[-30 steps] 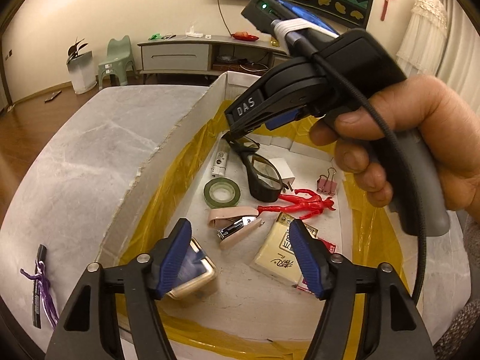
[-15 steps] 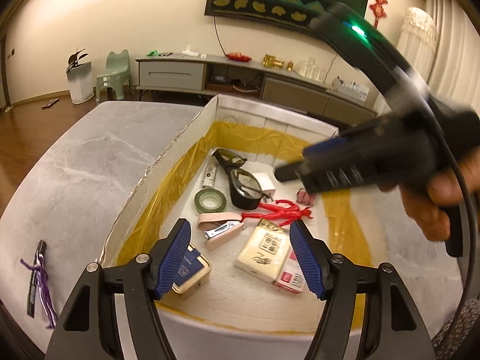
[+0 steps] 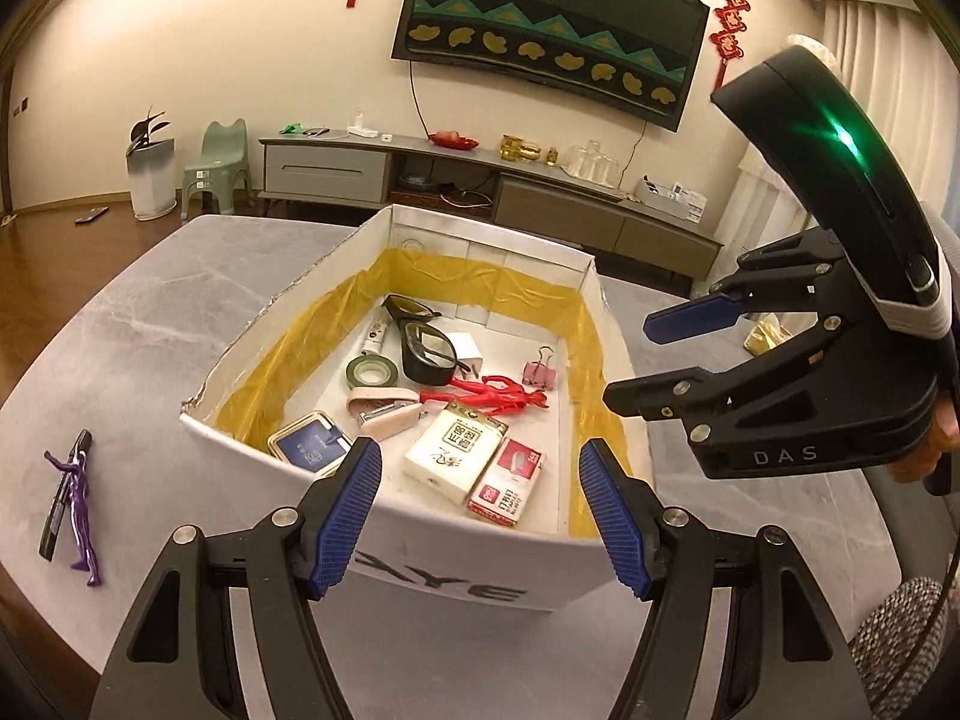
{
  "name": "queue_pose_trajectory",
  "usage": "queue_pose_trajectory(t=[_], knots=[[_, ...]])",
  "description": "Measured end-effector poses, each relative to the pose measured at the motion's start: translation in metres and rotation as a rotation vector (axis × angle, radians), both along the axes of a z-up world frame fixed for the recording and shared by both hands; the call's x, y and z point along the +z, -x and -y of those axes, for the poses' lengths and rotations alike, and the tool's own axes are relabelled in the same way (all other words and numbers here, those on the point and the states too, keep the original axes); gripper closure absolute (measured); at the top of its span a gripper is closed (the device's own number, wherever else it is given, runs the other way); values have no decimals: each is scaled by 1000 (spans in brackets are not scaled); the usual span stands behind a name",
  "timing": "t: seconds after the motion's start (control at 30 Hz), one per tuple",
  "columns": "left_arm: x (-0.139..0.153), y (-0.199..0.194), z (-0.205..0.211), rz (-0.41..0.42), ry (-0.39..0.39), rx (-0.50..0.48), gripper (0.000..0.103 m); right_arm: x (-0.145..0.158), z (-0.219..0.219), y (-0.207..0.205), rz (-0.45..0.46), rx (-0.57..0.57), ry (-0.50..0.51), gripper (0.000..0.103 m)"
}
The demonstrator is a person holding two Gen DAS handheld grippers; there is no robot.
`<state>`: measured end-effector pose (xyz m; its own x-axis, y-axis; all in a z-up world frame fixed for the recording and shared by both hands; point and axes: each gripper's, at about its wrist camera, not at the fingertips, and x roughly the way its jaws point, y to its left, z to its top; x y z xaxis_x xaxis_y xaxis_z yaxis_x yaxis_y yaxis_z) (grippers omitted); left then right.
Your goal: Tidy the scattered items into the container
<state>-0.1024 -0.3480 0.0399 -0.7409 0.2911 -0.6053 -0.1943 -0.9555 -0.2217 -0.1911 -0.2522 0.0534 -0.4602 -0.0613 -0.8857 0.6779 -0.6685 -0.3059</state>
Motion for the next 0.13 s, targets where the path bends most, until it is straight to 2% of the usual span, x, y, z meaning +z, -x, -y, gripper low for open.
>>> queue_pose_trajectory(t=[0.13], knots=[[3, -6, -1, -3, -4, 2, 34, 6, 5, -10, -10, 23, -6, 52]])
